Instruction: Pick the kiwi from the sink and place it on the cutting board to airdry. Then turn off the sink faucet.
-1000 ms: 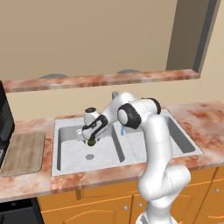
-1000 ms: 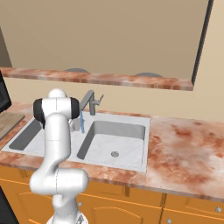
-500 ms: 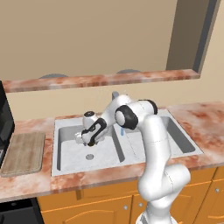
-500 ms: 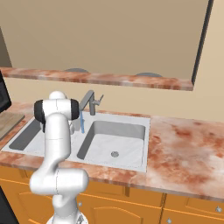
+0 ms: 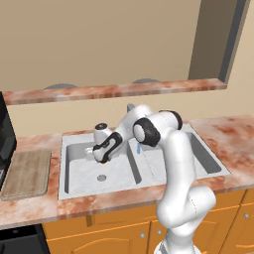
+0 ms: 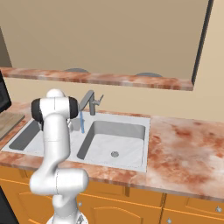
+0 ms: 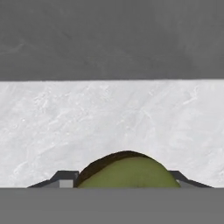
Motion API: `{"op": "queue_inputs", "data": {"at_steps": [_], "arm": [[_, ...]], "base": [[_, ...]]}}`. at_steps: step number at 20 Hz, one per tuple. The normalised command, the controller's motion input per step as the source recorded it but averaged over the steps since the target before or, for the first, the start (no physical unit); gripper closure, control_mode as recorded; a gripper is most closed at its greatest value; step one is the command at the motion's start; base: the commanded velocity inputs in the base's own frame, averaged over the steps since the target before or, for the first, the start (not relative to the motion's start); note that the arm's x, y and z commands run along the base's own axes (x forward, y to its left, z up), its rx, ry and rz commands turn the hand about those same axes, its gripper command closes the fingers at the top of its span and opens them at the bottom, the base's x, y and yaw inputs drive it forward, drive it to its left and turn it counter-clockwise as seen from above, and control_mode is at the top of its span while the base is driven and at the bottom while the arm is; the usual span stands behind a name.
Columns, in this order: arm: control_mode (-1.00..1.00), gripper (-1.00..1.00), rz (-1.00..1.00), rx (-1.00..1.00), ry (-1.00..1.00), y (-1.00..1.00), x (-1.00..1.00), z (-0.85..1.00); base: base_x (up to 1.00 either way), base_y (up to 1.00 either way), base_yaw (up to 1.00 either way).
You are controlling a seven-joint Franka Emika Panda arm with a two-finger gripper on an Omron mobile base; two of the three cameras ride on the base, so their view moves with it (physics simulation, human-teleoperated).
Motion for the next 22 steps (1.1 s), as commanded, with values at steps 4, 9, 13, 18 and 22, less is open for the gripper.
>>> {"op": "queue_inputs", "data": {"at_steps": [4,9,13,18,22], "arm": [[-1.00,1.00,0.00,0.00,-0.08,-0.05,-0.38,0.52],[-1.00,1.00,0.00,0.04,-0.09,-0.02,-0.51,0.55],[-1.00,1.00,0.00,0.10,-0.05,0.00,-0.43,0.63],[-1.00,1.00,0.01,0.11,-0.07,0.00,-0.46,0.70],[-1.00,1.00,0.03,0.08,-0.08,0.00,-0.46,0.75]], "base": [[0.00,0.00,0.00],[0.00,0.00,0.00],[0.00,0.00,0.00],[0.00,0.00,0.00],[0.00,0.00,0.00]]}}
